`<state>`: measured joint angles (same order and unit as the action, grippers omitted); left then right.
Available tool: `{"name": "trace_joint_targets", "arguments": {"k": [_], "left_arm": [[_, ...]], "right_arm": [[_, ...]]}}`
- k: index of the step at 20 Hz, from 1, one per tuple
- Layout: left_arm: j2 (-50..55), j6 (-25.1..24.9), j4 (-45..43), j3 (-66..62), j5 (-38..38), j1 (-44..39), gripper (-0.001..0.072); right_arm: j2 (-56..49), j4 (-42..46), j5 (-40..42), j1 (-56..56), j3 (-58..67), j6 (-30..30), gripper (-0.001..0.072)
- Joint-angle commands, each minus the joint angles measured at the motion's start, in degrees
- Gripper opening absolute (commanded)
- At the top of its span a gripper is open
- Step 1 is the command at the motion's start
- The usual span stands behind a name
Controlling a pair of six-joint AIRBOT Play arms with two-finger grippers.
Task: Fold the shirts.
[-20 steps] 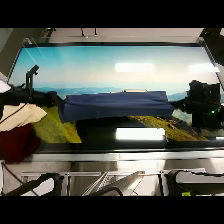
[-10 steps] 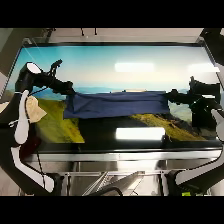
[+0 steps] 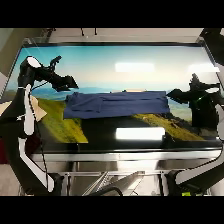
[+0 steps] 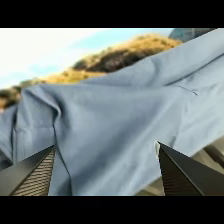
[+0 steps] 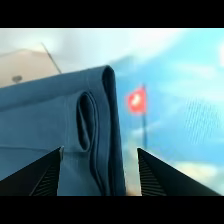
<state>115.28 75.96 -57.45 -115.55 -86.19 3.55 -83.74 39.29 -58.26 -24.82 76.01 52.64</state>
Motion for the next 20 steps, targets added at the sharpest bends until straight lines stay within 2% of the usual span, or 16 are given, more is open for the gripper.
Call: {"name": "trace_joint_targets", "arguments": {"k": [1, 5, 6, 7, 9, 10, 11, 13, 14, 18, 20], "left_arm": [[-2.51, 1.22, 0.17, 2.14, -0.92, 0.22, 0.0692], [-2.49, 2.14, 0.52, 1.66, -3.96, -1.60, 0.0692], [-2.45, 2.21, 0.57, 1.68, -4.00, -2.51, 0.0691], [-2.45, 2.38, 0.59, 1.68, -3.87, -3.54, 0.0691], [-2.43, 2.54, 0.61, 1.68, -3.41, -6.36, 0.0690], [-2.34, 2.54, 0.57, 1.70, -2.64, -8.37, 0.0637], [-2.12, 2.54, 0.57, 1.70, -1.57, -10.43, 0.0471], [-0.94, 2.56, 0.59, 1.70, 1.79, -15.41, 0.0082], [0.09, 2.75, 0.59, 1.70, 4.48, -17.94, 0.0027], [5.66, 4.48, 1.55, 1.66, 18.82, -29.53, 0.0027], [8.63, 4.46, 6.40, 1.66, 26.32, -34.75, 0.0027]], "right_arm": [[-2.78, -2.78, -4.57, 0.02, 0.81, 2.40, 0.0534], [-6.67, -6.56, -5.53, 0.31, 0.81, 2.03, 0.0525], [-7.32, -8.31, -5.44, 0.48, 0.81, 1.14, 0.0498], [-7.58, -10.01, -5.46, 0.63, 0.81, 0.13, 0.0403], [-7.58, -13.66, -6.45, 0.74, 1.14, -2.12, 0.0111], [-7.56, -14.80, -7.98, 0.74, 1.81, -2.43, 0.0018], [-7.30, -15.26, -9.92, 0.74, 2.91, -2.47, 0.0018], [-5.84, -16.65, -13.97, 0.74, 5.05, -2.43, 0.0017], [-4.48, -17.86, -15.85, 0.57, 6.08, -1.84, 0.0017], [1.66, -19.02, -23.23, 0.44, 11.15, 1.27, 0.0017], [4.81, -19.02, -26.77, 0.50, 13.68, 3.21, 0.0017]]}}
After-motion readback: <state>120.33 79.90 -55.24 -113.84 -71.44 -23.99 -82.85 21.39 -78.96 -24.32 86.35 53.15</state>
